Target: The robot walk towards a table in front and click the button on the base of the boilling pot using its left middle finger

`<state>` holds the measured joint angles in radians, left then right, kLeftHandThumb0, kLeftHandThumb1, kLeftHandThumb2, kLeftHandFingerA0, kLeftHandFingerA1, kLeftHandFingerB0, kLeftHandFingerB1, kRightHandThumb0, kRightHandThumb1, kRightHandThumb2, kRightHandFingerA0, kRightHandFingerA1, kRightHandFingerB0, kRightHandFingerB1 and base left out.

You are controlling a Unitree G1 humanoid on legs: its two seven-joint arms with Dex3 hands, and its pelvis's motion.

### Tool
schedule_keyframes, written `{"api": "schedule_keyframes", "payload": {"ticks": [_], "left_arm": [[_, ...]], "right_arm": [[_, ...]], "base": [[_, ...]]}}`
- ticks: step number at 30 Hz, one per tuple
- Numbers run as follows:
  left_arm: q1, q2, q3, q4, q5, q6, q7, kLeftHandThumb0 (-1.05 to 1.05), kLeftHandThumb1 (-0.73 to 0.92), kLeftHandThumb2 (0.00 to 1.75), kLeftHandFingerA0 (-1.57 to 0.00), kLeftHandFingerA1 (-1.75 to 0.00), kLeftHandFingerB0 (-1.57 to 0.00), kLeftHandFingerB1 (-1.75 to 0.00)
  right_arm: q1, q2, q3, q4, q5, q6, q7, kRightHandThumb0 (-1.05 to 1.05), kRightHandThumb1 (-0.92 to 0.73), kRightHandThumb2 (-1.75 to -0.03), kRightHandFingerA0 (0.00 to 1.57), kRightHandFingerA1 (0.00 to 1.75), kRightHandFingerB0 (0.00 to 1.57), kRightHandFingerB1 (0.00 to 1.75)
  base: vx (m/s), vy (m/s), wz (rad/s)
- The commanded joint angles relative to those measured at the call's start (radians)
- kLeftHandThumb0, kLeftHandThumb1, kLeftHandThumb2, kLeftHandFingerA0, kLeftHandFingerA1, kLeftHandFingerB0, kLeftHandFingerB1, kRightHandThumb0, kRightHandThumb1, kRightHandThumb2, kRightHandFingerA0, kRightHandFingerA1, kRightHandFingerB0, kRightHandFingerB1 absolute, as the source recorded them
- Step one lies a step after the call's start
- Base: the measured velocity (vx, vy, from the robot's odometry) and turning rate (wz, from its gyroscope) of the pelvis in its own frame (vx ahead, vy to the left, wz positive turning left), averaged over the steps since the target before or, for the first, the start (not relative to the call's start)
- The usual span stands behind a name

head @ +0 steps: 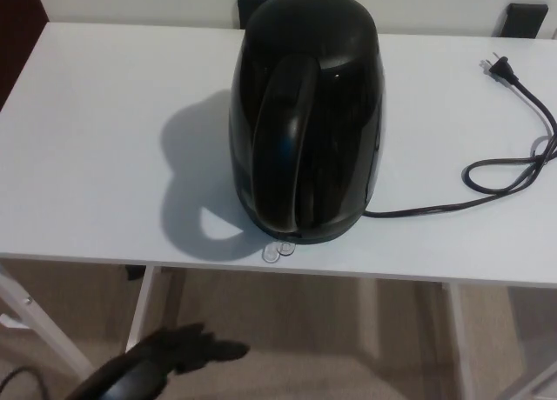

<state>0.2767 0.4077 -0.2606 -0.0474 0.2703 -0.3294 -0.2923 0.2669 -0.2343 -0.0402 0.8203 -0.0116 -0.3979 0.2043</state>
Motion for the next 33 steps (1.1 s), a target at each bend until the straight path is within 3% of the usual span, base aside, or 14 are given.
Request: {"api": "schedule_keyframes", "payload": {"ticks": [1, 6, 7, 17, 33], "left_arm": [[-0.245, 0.082, -0.169, -0.107, 0.490, -0.229, 0.069, -0.88, 0.78, 0.64, -0.35, -0.34, -0.32, -0.33], [-0.333, 0.092, -0.230, -0.059, 0.569, -0.198, 0.102, -0.89, 0.79, 0.65, -0.31, -0.33, -0.31, -0.34], [-0.348, 0.091, -0.238, -0.047, 0.578, -0.196, 0.110, -0.88, 0.77, 0.64, -0.33, -0.34, -0.32, -0.34], [-0.455, 0.113, -0.323, 0.065, 0.641, -0.172, 0.213, -0.88, 0.79, 0.65, -0.33, -0.34, -0.32, -0.33], [-0.502, 0.149, -0.373, 0.101, 0.660, -0.148, 0.262, -0.87, 0.80, 0.65, -0.30, -0.33, -0.29, -0.32]], "right_arm": [[-0.021, -0.006, 0.002, -0.005, -0.005, 0.031, 0.005, -0.40, -0.55, -0.75, 0.63, 0.55, 0.35, 0.45], [-0.032, -0.013, 0.004, -0.001, -0.008, 0.025, 0.010, -0.39, -0.55, -0.75, 0.63, 0.55, 0.33, 0.44], [-0.033, -0.012, 0.004, -0.005, -0.007, 0.028, 0.012, -0.31, -0.66, -0.60, 0.70, 0.47, 0.38, 0.36], [-0.046, -0.015, 0.009, -0.009, -0.004, 0.037, 0.016, -0.31, -0.65, -0.60, 0.73, 0.48, 0.38, 0.36], [-0.037, -0.025, 0.023, -0.041, -0.014, 0.064, 0.013, -0.33, -0.65, -0.59, 0.74, 0.47, 0.40, 0.36]], "base": [[0.00, 0.000, 0.00], [0.00, 0.000, 0.00], [0.00, 0.000, 0.00], [0.00, 0.000, 0.00], [0.00, 0.000, 0.00]]}}
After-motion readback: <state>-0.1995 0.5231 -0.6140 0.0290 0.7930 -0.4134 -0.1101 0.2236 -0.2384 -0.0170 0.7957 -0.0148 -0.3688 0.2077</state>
